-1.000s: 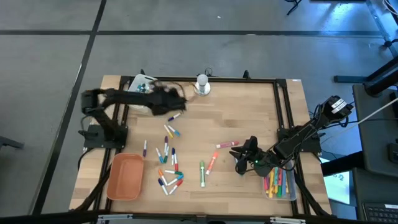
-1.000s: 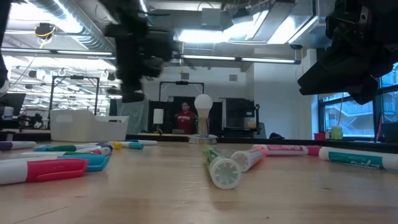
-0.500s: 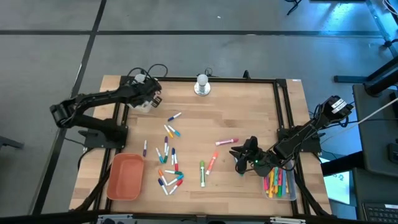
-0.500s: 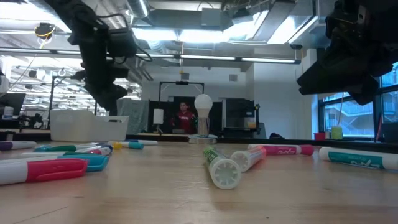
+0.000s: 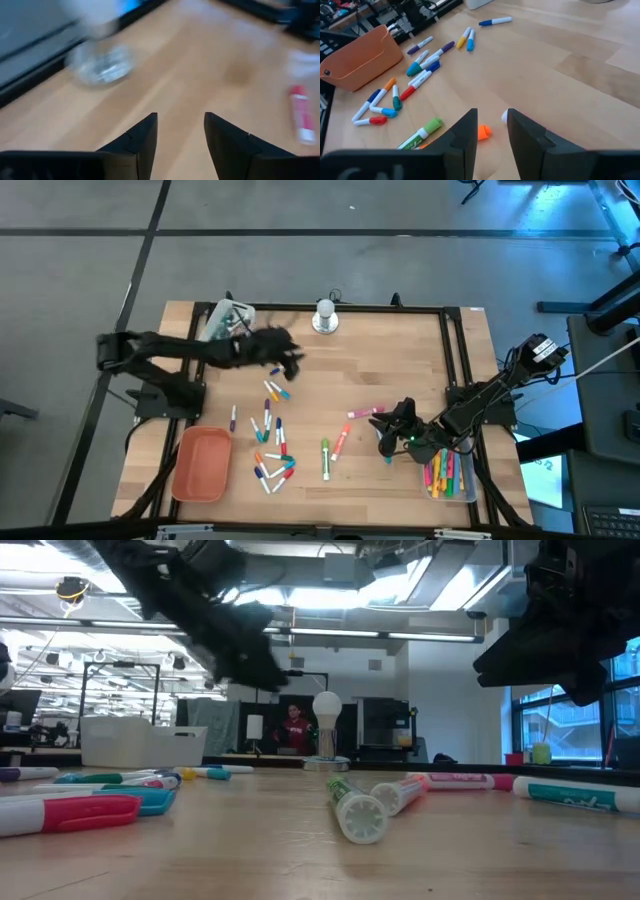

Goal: Pick & Place Markers
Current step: Put the pink marker pen into the white bin

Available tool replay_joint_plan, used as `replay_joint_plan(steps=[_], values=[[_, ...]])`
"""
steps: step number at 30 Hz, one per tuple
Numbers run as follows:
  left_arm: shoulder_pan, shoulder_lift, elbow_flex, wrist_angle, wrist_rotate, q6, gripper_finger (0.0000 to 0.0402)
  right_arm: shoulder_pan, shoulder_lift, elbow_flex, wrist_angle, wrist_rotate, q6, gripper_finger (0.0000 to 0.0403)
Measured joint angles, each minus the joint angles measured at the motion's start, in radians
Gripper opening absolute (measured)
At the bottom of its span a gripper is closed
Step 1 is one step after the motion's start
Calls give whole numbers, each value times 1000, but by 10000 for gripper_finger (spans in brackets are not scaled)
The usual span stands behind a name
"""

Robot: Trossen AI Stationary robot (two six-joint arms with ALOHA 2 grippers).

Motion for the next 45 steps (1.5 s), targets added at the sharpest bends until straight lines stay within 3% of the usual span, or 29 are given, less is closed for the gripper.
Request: replay_joint_plan(steps=[4, 8, 15, 22, 30, 45], values=[[-145, 160, 43, 213, -1, 60, 150, 0, 0, 0, 0, 11, -3, 106], [-249, 340, 147, 319, -10, 66, 153, 0, -20, 0, -39, 7, -19, 106], [-332, 620, 391, 321, -68, 137, 155, 0, -70, 0, -53, 8, -56, 106], [-338, 789, 541, 298, -55, 146, 155, 1, -71, 0, -83, 6, -51, 106], [-335, 819, 551, 264, 86, 206, 146, 20, -71, 0, -86, -1, -50, 106], [-327, 794, 555, 51, -8, 203, 68, 20, -71, 0, -83, -1, -49, 106]])
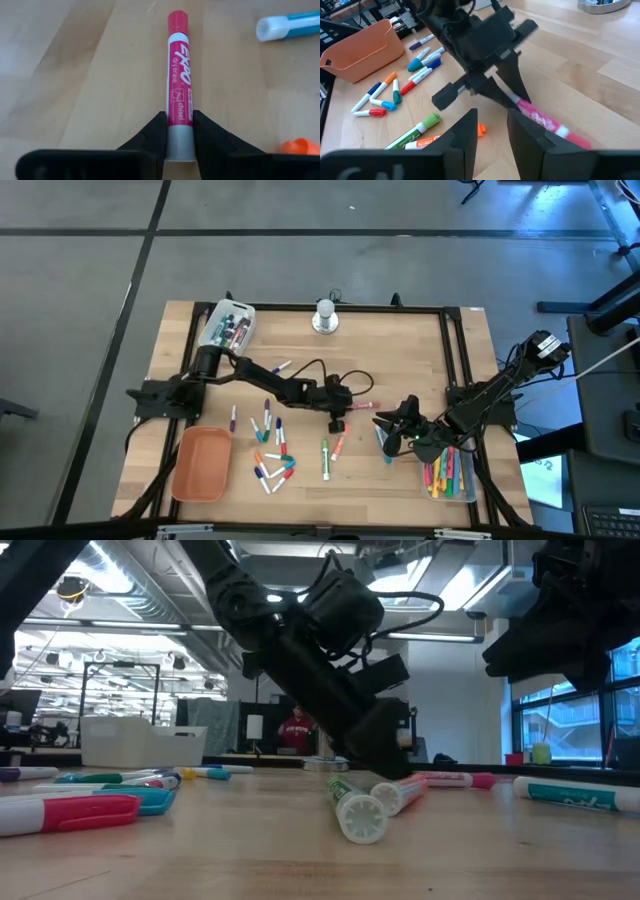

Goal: Pick & Place Markers
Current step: Put the pink marker pen into the white bin

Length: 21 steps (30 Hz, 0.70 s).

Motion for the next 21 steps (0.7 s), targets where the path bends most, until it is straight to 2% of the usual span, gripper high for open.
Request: replay_joint_plan(steps=[4, 9, 11, 17, 21], values=[[-21, -73, -6, -161, -121, -19, 68, 3, 0, 0, -3, 0, -3, 106], [-97, -226, -21, -495, -437, -65, 71, 16, 0, 0, -7, 0, -3, 106], [-108, -302, -57, -602, -496, -123, 70, 21, 0, 0, -7, 0, -3, 106], [-81, -600, -284, -797, -639, -311, 71, 39, 0, 0, -2, 12, 4, 106], [24, -822, -462, -866, -665, -396, 71, 39, 0, 0, 1, 34, 4, 106]])
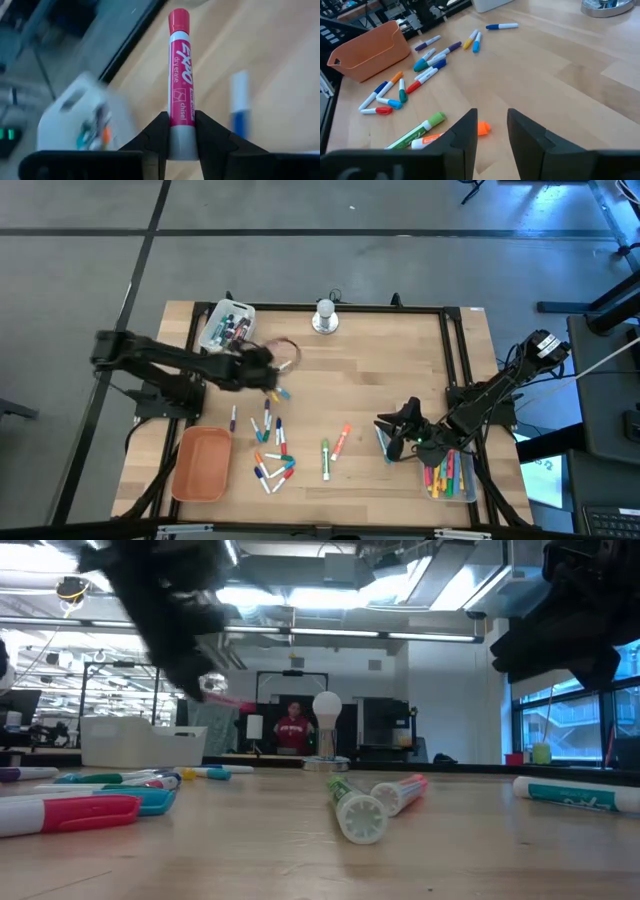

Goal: Pick & Place Markers
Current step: Put the pink marker pen into the white bin, then put the green marker pen into the white bin

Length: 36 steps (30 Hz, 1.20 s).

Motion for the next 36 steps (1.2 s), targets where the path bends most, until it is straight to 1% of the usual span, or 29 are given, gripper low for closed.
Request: replay_joint_plan(steps=[4, 6, 9, 11, 15, 19, 24, 27, 29, 30, 31, 34, 36], values=[[146, -184, -136, 0, 3, -12, 74, -9, 0, 0, 0, 1, 1, 106], [218, -251, -173, -1, -1, -12, 79, -16, 0, 0, 0, 1, 1, 106], [322, -315, -193, -4, 0, 29, 84, -26, 0, 0, 8, 1, 0, 106], [383, -340, -193, -5, -5, 70, 85, -31, 0, 0, 7, 1, -3, 106], [462, -360, -193, -3, 51, 147, 87, -33, 2, 0, 8, 1, -6, 106], [509, -360, -193, -2, 58, 154, 98, -33, 5, 0, 8, 1, -7, 106], [545, -360, -193, -2, 64, 163, 125, -33, 5, 0, 7, 1, -7, 106], [555, -360, -193, 0, 87, 162, 142, -33, 5, 0, 7, 1, -7, 106], [558, -360, -193, 15, 127, 155, 153, -33, 5, 0, 7, 1, -7, 106], [557, -360, -193, 32, 167, 154, 157, -33, 5, 0, 7, 1, -7, 106], [555, -360, -193, 53, 218, 150, 161, -33, 5, 0, 7, 1, -7, 106], [533, -358, -192, 164, 415, 138, 167, -33, 5, 0, 7, 1, -7, 106], [502, -345, -193, 256, 510, 138, 168, -33, 5, 0, 7, 1, -6, 106]])
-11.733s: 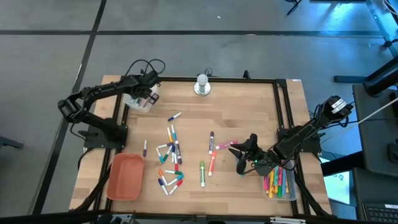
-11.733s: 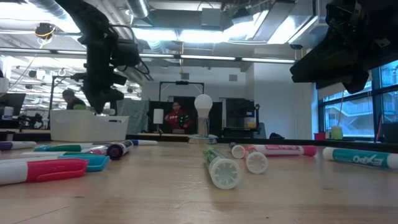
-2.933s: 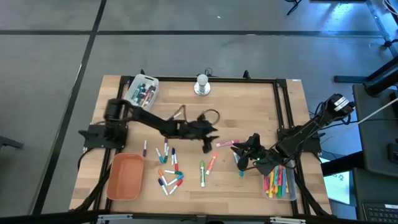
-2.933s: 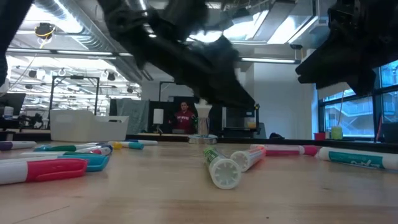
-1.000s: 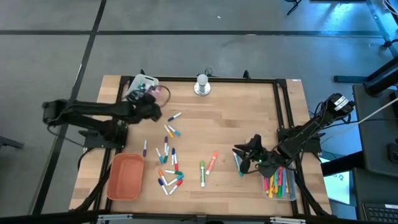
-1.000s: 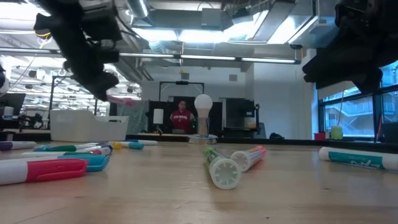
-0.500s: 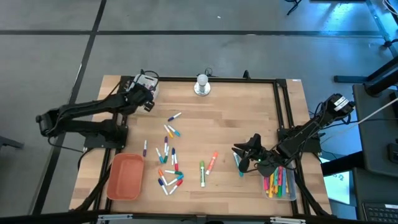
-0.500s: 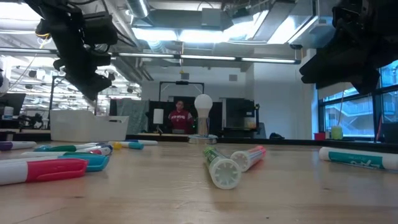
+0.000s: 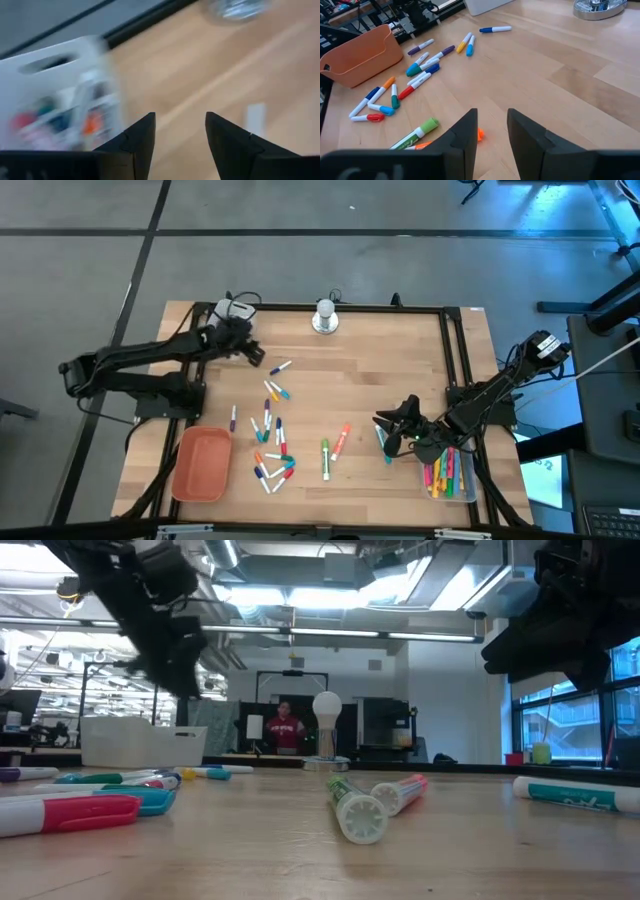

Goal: Pick & Place Markers
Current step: Put the green marker pen into the white bin

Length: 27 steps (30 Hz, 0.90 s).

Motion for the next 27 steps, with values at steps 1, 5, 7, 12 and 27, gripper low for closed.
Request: replay_joint_plan(steps=[1, 5, 7, 12, 27], values=[[-22, 11, 0, 44, 31, 0, 168, 0, 0, 0, 0, 0, 0, 106], [-157, 95, 0, 212, 109, -12, 169, 0, 0, 0, 10, 1, -1, 106], [-239, 160, 0, 304, 107, -34, 169, 0, 0, 0, 9, 5, -1, 106], [-409, 347, 0, 572, 56, -140, 169, 0, 0, 0, 9, 10, -1, 106], [-615, 720, 177, 865, 358, 277, 168, 0, 0, 0, 10, 18, -2, 106]])
